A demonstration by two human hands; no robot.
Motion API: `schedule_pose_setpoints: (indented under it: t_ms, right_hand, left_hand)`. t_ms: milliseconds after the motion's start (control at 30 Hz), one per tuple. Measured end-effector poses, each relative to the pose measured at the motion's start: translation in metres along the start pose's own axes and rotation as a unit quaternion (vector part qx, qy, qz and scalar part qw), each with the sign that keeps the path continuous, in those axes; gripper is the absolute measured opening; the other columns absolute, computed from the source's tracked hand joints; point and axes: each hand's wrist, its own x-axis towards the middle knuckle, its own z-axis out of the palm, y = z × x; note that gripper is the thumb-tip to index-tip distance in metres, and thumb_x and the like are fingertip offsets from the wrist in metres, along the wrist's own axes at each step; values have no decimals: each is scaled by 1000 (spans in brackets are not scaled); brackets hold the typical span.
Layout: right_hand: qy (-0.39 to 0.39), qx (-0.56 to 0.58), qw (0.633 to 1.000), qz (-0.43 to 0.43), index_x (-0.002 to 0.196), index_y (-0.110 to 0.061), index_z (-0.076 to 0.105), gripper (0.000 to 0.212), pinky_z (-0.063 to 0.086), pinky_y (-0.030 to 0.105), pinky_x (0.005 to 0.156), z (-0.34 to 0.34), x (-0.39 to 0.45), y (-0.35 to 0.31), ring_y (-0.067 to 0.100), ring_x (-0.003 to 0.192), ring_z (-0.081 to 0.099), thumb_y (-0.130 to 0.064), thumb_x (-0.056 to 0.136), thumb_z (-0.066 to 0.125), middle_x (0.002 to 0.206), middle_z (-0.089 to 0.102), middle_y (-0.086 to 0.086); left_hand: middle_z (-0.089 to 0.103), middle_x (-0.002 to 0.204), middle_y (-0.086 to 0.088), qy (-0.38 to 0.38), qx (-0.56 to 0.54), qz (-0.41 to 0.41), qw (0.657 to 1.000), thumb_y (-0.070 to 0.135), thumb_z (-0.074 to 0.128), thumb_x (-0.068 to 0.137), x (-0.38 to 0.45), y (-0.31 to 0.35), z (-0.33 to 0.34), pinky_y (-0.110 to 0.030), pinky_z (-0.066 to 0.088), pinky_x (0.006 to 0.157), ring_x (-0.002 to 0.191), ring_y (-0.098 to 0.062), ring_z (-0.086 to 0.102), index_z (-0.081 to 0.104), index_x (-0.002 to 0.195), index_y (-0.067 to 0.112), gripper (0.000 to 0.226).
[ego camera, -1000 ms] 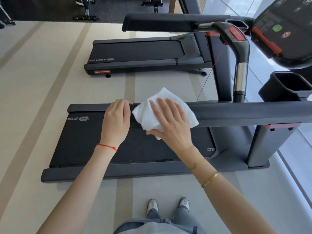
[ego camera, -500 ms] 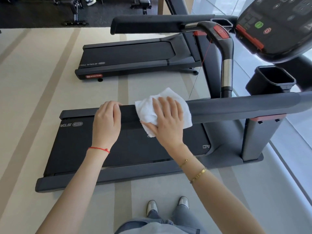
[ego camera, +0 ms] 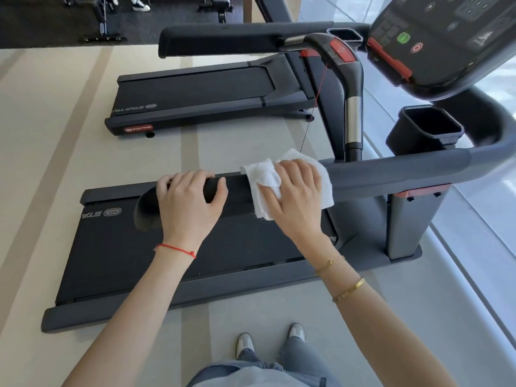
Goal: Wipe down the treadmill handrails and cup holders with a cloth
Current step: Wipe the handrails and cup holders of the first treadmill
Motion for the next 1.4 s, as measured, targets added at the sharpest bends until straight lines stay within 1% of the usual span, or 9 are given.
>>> schedule_pose_setpoints:
  t_ms: [100, 267, 500, 667, 867, 1033, 1133, 1233, 1400]
  right_hand:
    - [-15, -18, 999, -31, 86, -13, 63, 29, 39, 37, 78, -13, 12, 36, 27, 81, 53, -35, 97, 46, 80, 58, 2]
    - [-87, -65, 988, 105, 53, -11, 45, 45, 37, 38, 69, -27, 33, 52, 28, 62, 47, -31, 94, 45, 52, 47, 4]
    - [-121, -10, 993, 8, 50, -13, 41, 45, 36, 38, 57, -10, 37, -23, 27, 51, 41, -38, 87, 52, 47, 43, 3]
    - [-250, -107, 961, -43, 76, -15, 53, 39, 28, 35, 58, -27, 49, 45, 28, 60, 45, -35, 92, 24, 59, 42, 4]
    - [-387, -71, 909, 137, 60, -13, 42, 49, 26, 34, 56, -31, 77, 80, 29, 63, 46, -52, 78, 18, 62, 45, 7]
    - [-165, -43, 982, 80, 47, -12, 32, 47, 33, 37, 62, -27, 43, 62, 28, 53, 40, -34, 88, 37, 46, 37, 1]
    - [17, 12, 1000, 14, 62, -14, 54, 31, 42, 38, 71, -22, 17, 68, 26, 67, 51, -22, 91, 49, 63, 55, -1]
    - [39, 27, 999, -17, 108, -8, 69, 33, 40, 37, 97, -12, -11, 88, 26, 105, 58, -33, 99, 50, 109, 68, 5]
    - [82, 8, 996, 42, 127, -4, 61, 40, 29, 41, 114, -13, -40, 152, 30, 128, 47, -31, 104, 44, 130, 60, 11]
  left_hand:
    - [68, 78, 6, 19, 5, 4, 1000, 44, 47, 96, -2, -1, 4, -37, 38, 88, 77, -18, 61, 66, 84, 20, 32]
    - [67, 77, 6, 41, 11, 0, 999, 44, 47, 97, -2, 0, 7, -37, 39, 86, 75, -19, 60, 65, 83, 20, 33]
    - [68, 78, 7, 59, 11, 6, 998, 45, 47, 97, -4, -3, 11, -36, 39, 85, 76, -18, 61, 66, 85, 20, 34]
    - [68, 78, 6, 59, 5, 6, 998, 45, 48, 97, -4, -4, 9, -37, 39, 85, 75, -19, 60, 66, 84, 20, 34]
    - [67, 78, 5, 47, 9, -15, 999, 43, 48, 96, -2, 3, 6, -37, 37, 86, 75, -20, 59, 65, 83, 20, 32]
    - [67, 79, 2, 10, -16, -6, 1000, 29, 48, 96, 1, 22, 7, -37, 37, 87, 76, -21, 60, 64, 84, 17, 24]
    - [69, 80, 2, -23, -52, 23, 998, 24, 50, 95, 10, 48, 14, -34, 38, 85, 75, -21, 60, 66, 84, 15, 21]
    - [69, 82, 0, -67, -101, 48, 992, 21, 51, 94, 19, 81, 24, -34, 42, 80, 76, -22, 61, 67, 87, 13, 20]
    - [69, 85, 0, -106, -153, 92, 978, 19, 52, 94, 32, 149, 47, -32, 49, 70, 80, -20, 61, 68, 92, 12, 18]
